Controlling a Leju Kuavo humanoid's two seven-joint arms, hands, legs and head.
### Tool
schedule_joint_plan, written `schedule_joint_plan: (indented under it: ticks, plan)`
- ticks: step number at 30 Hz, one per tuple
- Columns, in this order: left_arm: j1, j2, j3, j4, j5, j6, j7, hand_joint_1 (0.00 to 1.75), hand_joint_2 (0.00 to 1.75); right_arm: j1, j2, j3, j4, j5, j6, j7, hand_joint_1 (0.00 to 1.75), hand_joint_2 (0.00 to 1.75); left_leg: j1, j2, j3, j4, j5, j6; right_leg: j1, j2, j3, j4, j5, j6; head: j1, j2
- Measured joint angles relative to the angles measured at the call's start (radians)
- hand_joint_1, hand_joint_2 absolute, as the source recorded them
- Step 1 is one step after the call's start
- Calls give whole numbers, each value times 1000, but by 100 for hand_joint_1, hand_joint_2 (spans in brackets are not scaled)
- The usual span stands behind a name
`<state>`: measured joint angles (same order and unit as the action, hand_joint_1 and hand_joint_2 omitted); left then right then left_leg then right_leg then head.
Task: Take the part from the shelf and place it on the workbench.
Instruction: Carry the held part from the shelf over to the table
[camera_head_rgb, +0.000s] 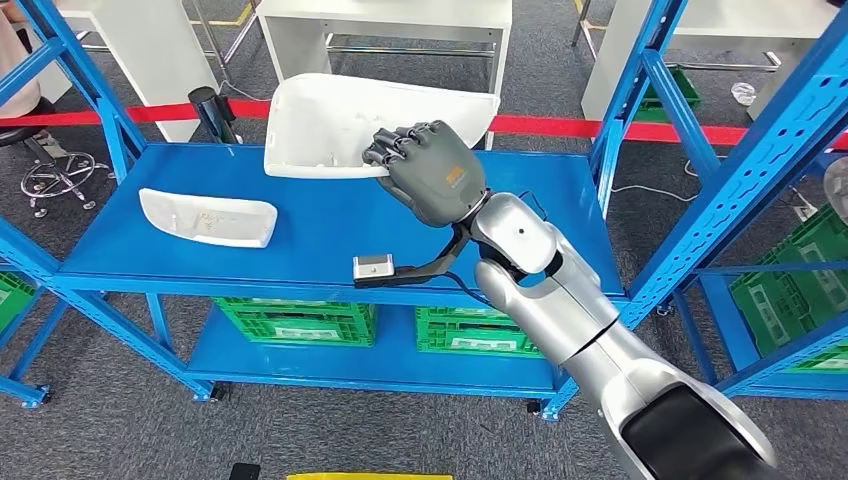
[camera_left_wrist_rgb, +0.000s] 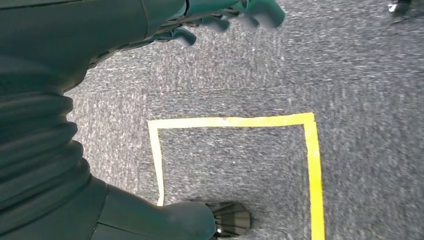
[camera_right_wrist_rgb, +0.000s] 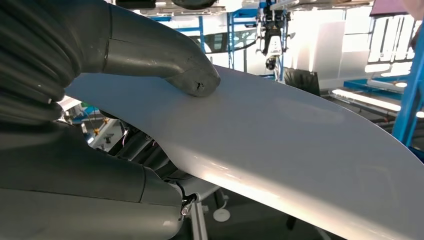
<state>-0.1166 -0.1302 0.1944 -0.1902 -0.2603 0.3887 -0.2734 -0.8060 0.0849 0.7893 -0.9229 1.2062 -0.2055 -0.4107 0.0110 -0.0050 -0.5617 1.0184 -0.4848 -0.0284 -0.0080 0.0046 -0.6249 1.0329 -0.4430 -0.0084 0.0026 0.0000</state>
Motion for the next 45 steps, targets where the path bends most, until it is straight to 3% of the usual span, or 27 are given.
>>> schedule_joint_plan:
  ticks: [2, 3, 6, 7, 8, 9, 11, 13, 16, 18, 21, 22, 23, 24, 26, 28, 32, 34, 36, 37, 38, 39, 42, 43, 45]
  plan:
    - [1, 0, 1, 0, 0, 0, 0, 0, 175, 0, -5, 4, -3, -5, -4, 8, 175, 175, 2, 1, -3, -5, 9, 16, -2, 0, -8, 16, -14, 11, 0, 0]
    - [1, 0, 2, 0, 0, 0, -1, 0, 175, 0, -8, 6, -5, -6, -6, 11, 175, 175, 3, 2, -6, -7, 13, 24, -3, -1, -23, 50, -39, 15, 1, 0]
    - [1, 2, 6, 0, -2, -1, -3, 0, 175, 3, -19, 13, -13, -10, -11, 22, 175, 175, 1, 4, -18, -7, 21, 35, -3, -1, -103, 239, -138, 22, 1, 0]
    - [2, 2, 6, 0, -2, -1, -3, 0, 175, 4, -23, 15, -14, -11, -12, 26, 175, 175, -1, 4, -23, -5, 23, 36, -3, -1, -117, 277, -149, 22, 1, 0]
    - [3, 2, 7, 0, -3, -2, -4, 0, 175, 5, -27, 16, -15, -11, -13, 31, 175, 175, -2, 4, -27, -2, 24, 37, -3, -1, -112, 278, -141, 20, 1, 0]
    - [3, 2, 7, 0, -4, -3, -4, 0, 175, 5, -31, 17, -17, -11, -13, 35, 175, 175, -2, 4, -30, 1, 25, 36, -2, -1, -87, 238, -118, 17, 2, 0]
    - [3, 2, 7, 0, -6, -5, -5, 0, 175, 2, -37, 17, -24, -11, -15, 42, 175, 175, -4, 4, -35, 8, 25, 33, 2, -1, -7, 98, -66, 5, 1, 0]
    - [2, 2, 7, 0, -9, -8, -6, 0, 175, -2, -40, 17, -32, -11, -16, 45, 175, 175, -7, 4, -39, 12, 27, 24, 8, -1, 35, 15, -46, -5, 1, 0]
    - [2, 2, 7, 0, -10, -9, -6, 0, 175, -2, -44, 16, -37, -11, -16, 46, 175, 175, -6, 4, -42, 7, 33, 6, 8, -1, 33, 1, -37, -18, 1, 0]
    - [2, 4, 7, 0, -10, -9, -6, 0, 175, -3, -45, 16, -41, -11, -16, 47, 175, 175, -6, 3, -58, 38, 7, -5, 1, -3, 33, -10, -26, -30, -2, 0]
    - [3, 5, 7, 0, -11, -9, -6, 0, 175, -3, -47, 16, -44, -11, -21, 54, 175, 175, 0, 3, -126, 212, -89, -20, -2, -4, 26, -13, -17, -36, -5, 0]
    - [4, 6, 7, 0, -11, -9, -7, 0, 175, -3, -49, 15, -45, -12, -23, 58, 175, 175, 1, 3, -143, 260, -106, -23, -2, -4, 23, -12, -15, -36, -5, 0]
    - [4, 8, 7, 0, -12, -10, -7, 0, 175, -3, -52, 13, -46, -13, -26, 63, 175, 175, 3, 3, -145, 276, -106, -25, -3, -4, 20, -10, -13, -35, -5, 0]
    - [5, 10, 7, 0, -14, -10, -7, 0, 175, -3, -56, 10, -49, -15, -29, 68, 175, 175, 4, 3, -128, 251, -87, -25, -3, -4, 18, -9, -12, -33, -5, 0]
    - [5, 15, 7, 0, -17, -12, -7, 0, 175, -8, -66, -5, -62, -22, -36, 79, 175, 175, 5, 3, -53, 119, -31, -24, -4, -4, 14, -4, -10, -28, -5, 0]
    - [5, 20, 8, 0, -18, -16, -7, 0, 175, -15, -79, -27, -84, -26, -42, 95, 175, 175, 3, 2, -1, 20, -5, -15, -1, -3, 7, 2, -7, -17, -5, 0]
    - [11, 24, 8, 0, -25, -23, -2, 0, 175, -10, -125, -79, -152, 5, -31, 127, 175, 175, 0, 0, -4, 2, 8, 17, -2, -3, -3, 5, -3, 10, -4, 0]
    - [12, 26, 8, 0, -30, -27, 1, 0, 175, -6, -150, -103, -184, 20, -14, 133, 175, 175, 1, 2, -13, -2, 19, 34, -4, -3, -32, 71, -55, 19, -4, 0]
    - [11, 27, 8, 0, -37, -34, 4, 0, 175, -6, -171, -120, -207, 28, 5, 134, 175, 175, -1, 4, -27, -1, 28, 42, -4, -2, -86, 204, -131, 24, -4, 0]
    - [11, 27, 8, 0, -41, -38, 6, 0, 175, -5, -180, -126, -214, 30, 14, 134, 175, 175, -2, 4, -34, 0, 33, 44, -3, -2, -106, 259, -154, 25, -4, 0]
    - [10, 27, 8, 0, -45, -41, 7, 0, 175, -4, -189, -133, -221, 32, 22, 134, 175, 175, -3, 5, -42, 2, 37, 44, -3, -2, -110, 282, -160, 24, -4, 0]
    - [10, 28, 8, -1, -49, -44, 8, 0, 175, -4, -198, -140, -229, 33, 28, 134, 175, 175, -4, 5, -49, 5, 40, 44, -3, -2, -92, 263, -147, 22, -4, 0]
    - [5, 29, 8, -4, -59, -50, 11, 0, 175, -9, -220, -166, -255, 35, 38, 136, 175, 175, -6, 3, -62, 14, 49, 36, 3, -3, 32, 66, -80, 7, -4, 0]
    - [2, 29, 8, -6, -61, -51, 12, 0, 175, -12, -226, -175, -263, 34, 39, 137, 175, 175, -7, 3, -64, 15, 52, 32, 6, -3, 56, 24, -70, 3, -4, 0]
    - [-4, 31, 8, -7, -65, -52, 14, 0, 175, -16, -235, -194, -277, 34, 40, 137, 175, 175, -8, 3, -67, 13, 60, 20, 11, -3, 62, 3, -62, -4, -4, 0]
